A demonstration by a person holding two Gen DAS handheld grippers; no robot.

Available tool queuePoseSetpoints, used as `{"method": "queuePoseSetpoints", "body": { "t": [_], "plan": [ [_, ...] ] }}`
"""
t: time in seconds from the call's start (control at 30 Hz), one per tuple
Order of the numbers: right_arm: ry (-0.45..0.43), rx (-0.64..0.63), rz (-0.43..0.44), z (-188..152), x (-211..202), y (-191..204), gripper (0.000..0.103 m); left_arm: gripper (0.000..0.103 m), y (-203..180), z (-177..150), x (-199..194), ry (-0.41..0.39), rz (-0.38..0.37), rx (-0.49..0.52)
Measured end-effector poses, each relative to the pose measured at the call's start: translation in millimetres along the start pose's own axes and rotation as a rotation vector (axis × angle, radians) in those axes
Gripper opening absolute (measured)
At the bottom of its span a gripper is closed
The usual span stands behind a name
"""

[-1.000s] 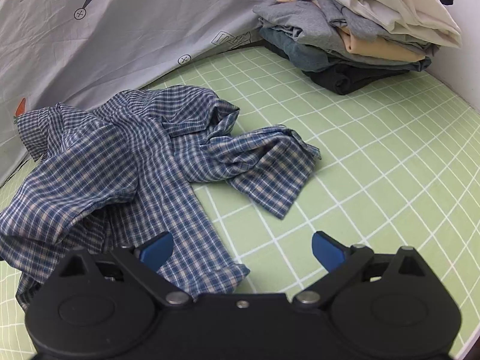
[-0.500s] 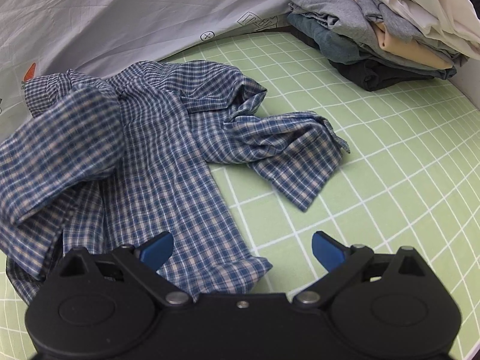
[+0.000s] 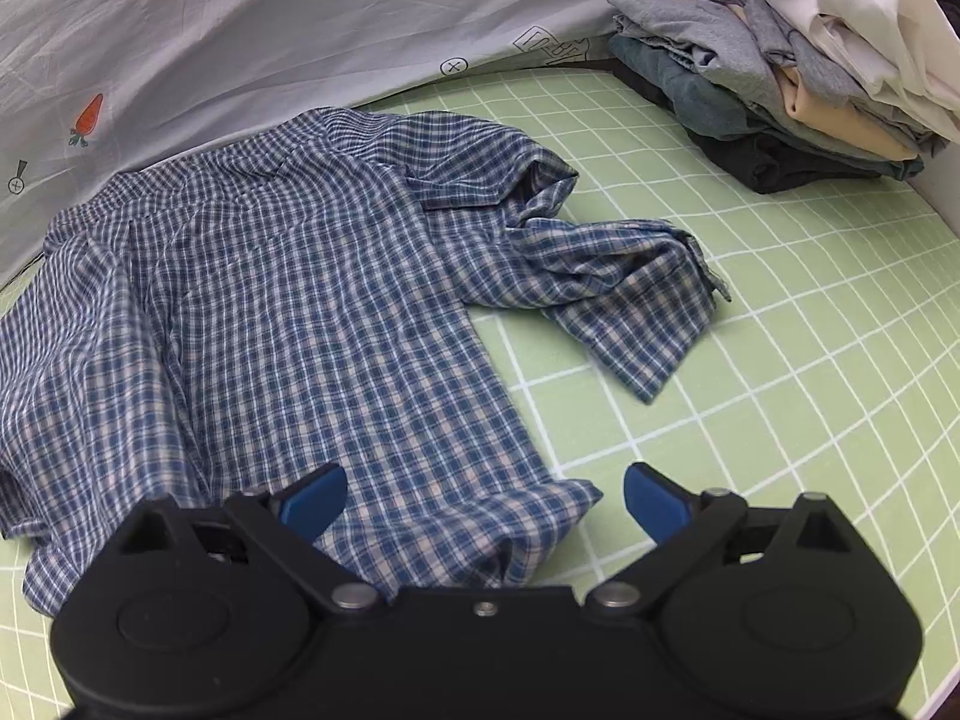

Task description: Fold clothes

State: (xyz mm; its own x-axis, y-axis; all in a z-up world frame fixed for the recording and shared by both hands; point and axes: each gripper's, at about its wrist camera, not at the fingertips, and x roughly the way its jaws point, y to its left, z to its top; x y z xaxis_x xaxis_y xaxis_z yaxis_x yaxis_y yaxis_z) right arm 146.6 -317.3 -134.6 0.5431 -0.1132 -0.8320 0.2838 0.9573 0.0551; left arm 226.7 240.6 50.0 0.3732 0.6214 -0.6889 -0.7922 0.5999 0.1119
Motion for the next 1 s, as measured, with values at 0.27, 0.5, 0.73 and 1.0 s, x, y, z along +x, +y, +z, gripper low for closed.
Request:
{"method": "queuePoseSetpoints", "body": {
  "t": [0.27,0.5,0.73,1.0],
  "plan": [
    [0.001,0.017,-0.019,-14.6,-11.1,-7.8,0.1,0.066,-40.0,-82.8,-24.5,0.175,-0.272,0.065],
    [0.009,0.009,-0.036,-28.8,-19.6,-17.6,0.1,0.067,-111.7,-207.1,-67.4,0.298,-0.524,0.42],
    [0.055,-0.088,-0.02,-48.2,-17.1,-26.6,0.1,0.078,-145.1,-270.6,-114.0,0.296,-0.69,0.673],
    [0.09,-0.115,0.074,-69.7,-20.8,-39.3,0.077,0.079,-173.9,-318.5,-129.9,0.355,-0.75,0.769]
  ]
}}
